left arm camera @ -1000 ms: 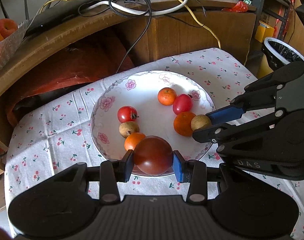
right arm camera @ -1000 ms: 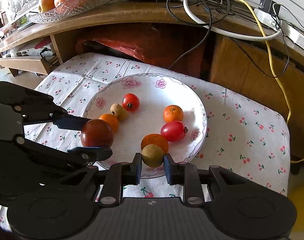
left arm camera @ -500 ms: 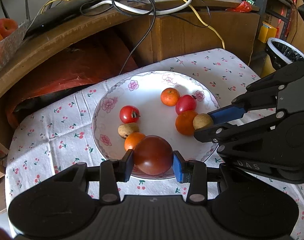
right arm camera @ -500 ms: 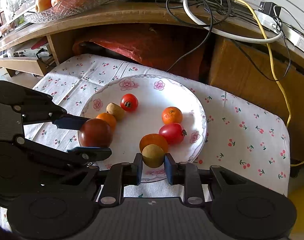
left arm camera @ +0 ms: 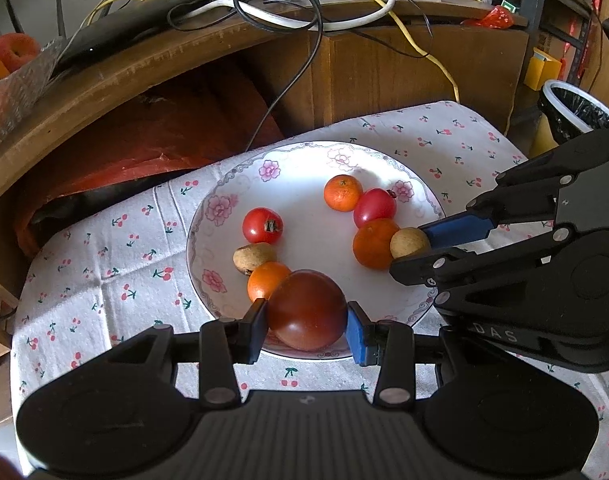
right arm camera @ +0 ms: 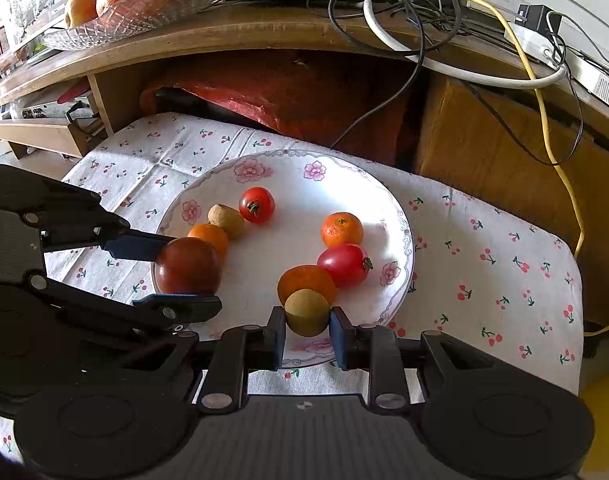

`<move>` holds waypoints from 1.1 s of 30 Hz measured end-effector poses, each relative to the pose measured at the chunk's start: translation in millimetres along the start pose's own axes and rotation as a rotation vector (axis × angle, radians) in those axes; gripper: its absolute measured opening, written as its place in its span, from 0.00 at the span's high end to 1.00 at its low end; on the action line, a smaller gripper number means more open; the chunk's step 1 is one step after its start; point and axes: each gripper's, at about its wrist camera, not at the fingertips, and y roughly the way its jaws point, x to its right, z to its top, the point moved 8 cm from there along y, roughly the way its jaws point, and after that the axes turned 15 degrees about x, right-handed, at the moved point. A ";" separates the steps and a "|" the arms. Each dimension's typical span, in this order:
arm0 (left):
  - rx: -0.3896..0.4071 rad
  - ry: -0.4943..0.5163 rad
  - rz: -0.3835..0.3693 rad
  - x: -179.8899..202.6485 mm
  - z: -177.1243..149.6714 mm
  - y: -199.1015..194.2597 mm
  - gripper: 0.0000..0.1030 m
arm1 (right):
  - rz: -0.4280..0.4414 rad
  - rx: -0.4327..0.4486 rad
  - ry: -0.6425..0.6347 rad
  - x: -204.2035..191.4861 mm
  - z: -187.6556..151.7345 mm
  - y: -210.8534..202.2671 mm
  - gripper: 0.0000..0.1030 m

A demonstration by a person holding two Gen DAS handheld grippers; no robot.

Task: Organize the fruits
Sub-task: 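Lower both fruits into the bowl and open both tools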

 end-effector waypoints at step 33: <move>0.023 -0.014 0.013 1.6 3.9 -8.4 0.52 | -0.023 0.038 0.021 4.9 1.7 -7.7 0.72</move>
